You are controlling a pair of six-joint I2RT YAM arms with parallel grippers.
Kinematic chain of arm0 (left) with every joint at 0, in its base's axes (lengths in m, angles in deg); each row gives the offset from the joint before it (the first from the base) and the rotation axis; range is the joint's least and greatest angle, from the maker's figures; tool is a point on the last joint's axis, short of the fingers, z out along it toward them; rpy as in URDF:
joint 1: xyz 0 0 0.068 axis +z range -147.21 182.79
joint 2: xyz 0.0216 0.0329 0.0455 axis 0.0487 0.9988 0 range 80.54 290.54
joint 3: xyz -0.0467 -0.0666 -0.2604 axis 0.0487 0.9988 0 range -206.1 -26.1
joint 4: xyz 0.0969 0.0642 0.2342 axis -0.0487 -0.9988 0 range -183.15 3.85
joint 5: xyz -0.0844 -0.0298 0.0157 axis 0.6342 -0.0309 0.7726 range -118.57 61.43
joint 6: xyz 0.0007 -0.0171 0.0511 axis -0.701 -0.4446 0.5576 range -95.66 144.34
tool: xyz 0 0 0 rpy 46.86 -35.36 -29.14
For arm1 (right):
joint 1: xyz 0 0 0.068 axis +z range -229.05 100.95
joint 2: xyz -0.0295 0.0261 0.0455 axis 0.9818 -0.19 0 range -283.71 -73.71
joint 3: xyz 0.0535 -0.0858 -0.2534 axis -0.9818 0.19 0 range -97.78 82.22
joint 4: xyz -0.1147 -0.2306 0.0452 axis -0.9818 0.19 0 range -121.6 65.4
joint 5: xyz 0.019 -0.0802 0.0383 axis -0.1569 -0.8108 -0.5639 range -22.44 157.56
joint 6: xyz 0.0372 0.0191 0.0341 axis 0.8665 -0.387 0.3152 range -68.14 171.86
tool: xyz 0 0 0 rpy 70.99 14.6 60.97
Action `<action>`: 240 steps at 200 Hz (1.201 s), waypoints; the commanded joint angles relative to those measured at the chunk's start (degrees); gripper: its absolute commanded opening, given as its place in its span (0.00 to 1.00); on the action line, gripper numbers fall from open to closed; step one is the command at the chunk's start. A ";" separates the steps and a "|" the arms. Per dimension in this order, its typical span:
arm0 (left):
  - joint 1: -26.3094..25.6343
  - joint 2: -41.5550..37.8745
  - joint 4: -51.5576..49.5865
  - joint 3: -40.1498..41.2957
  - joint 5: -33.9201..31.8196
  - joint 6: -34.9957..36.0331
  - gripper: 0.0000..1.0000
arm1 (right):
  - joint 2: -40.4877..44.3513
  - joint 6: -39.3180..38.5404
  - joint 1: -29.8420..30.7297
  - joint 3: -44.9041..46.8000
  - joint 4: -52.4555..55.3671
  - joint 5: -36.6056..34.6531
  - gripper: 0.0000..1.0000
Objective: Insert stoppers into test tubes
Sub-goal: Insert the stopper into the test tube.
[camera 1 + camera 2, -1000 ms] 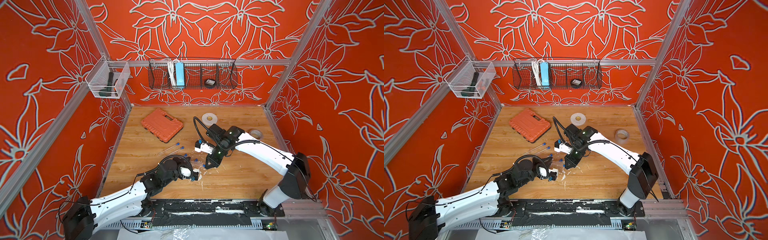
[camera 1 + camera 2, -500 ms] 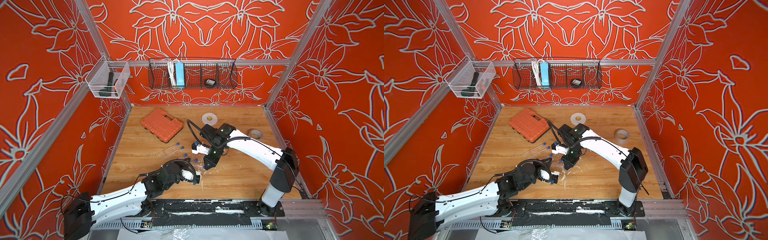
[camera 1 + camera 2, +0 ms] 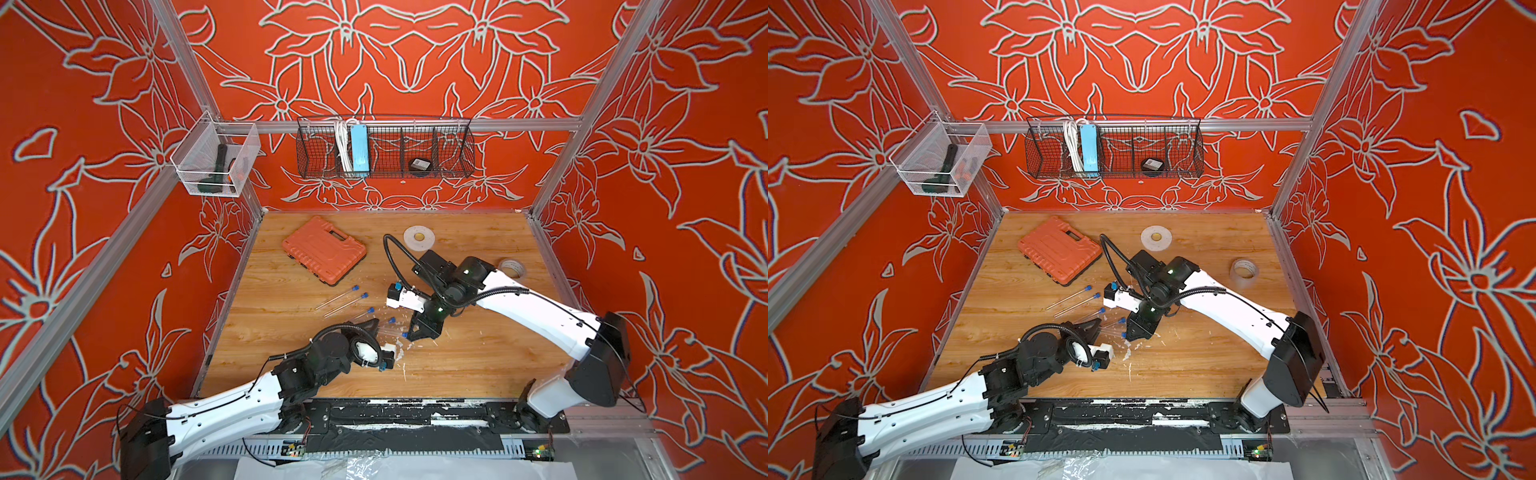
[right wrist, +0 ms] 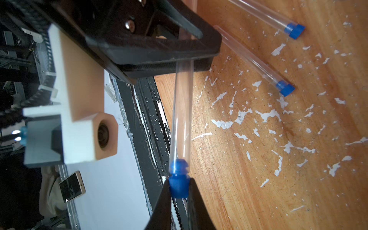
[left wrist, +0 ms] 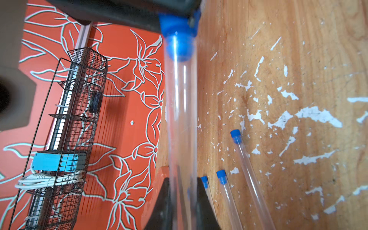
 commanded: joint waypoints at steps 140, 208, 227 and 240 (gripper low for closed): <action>-2.31 -1.82 14.52 -0.76 28.62 -2.15 0.00 | -2.34 -6.61 6.01 -3.41 -24.15 -6.79 0.00; -2.31 0.15 11.66 -3.48 31.79 -6.73 0.00 | -3.31 -11.07 9.68 -6.06 -25.51 -14.74 0.00; -2.31 0.59 10.80 -4.28 32.33 -7.50 0.00 | -4.12 -12.04 10.56 -7.24 -25.11 -16.83 0.00; -2.31 0.79 10.33 -4.76 32.38 -8.03 0.00 | -4.60 -12.41 11.17 -7.73 -25.08 -18.15 0.00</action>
